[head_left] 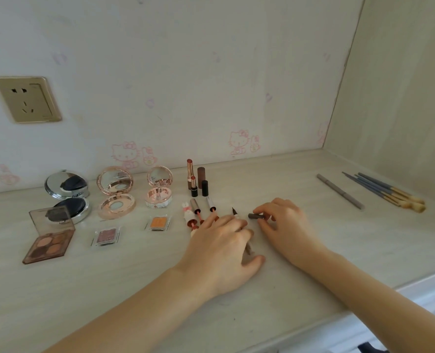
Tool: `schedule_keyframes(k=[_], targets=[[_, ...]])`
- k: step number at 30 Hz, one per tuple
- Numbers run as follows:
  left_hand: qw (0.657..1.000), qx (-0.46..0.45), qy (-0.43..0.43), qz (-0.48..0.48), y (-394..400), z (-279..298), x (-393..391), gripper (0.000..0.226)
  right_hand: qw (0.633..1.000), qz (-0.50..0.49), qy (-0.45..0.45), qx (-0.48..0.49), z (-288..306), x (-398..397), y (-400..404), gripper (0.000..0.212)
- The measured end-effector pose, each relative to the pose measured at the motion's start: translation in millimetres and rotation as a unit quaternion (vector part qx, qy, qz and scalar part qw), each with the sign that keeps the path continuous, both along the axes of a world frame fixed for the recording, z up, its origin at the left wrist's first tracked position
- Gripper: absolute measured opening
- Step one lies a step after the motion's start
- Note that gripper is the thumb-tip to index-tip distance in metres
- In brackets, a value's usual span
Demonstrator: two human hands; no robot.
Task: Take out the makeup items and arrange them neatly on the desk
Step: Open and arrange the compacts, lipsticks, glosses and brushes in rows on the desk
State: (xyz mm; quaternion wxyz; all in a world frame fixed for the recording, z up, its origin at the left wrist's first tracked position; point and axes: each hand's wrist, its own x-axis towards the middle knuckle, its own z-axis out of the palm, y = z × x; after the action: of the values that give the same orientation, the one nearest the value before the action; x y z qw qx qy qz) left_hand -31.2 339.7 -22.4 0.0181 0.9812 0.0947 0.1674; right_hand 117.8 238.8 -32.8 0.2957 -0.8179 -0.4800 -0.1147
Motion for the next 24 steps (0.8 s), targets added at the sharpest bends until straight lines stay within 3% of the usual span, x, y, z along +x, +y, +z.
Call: schedule_keyframes(k=[4,8,17,24], targets=[[1.000,0.005,-0.023,-0.002,0,-2,-4,0.050,0.998,0.019,-0.040,-0.035,5,-7,5,0.020],[0.998,-0.015,-0.058,0.009,-5,0,-10,0.058,0.992,0.024,-0.089,-0.084,9,-9,15,0.024],[0.998,-0.026,-0.051,0.033,-8,-2,-10,0.039,0.996,0.019,-0.049,-0.071,7,-14,15,0.026],[0.996,-0.050,-0.063,0.044,0,-3,-3,0.042,0.996,0.071,-0.009,-0.053,7,-13,19,0.029]])
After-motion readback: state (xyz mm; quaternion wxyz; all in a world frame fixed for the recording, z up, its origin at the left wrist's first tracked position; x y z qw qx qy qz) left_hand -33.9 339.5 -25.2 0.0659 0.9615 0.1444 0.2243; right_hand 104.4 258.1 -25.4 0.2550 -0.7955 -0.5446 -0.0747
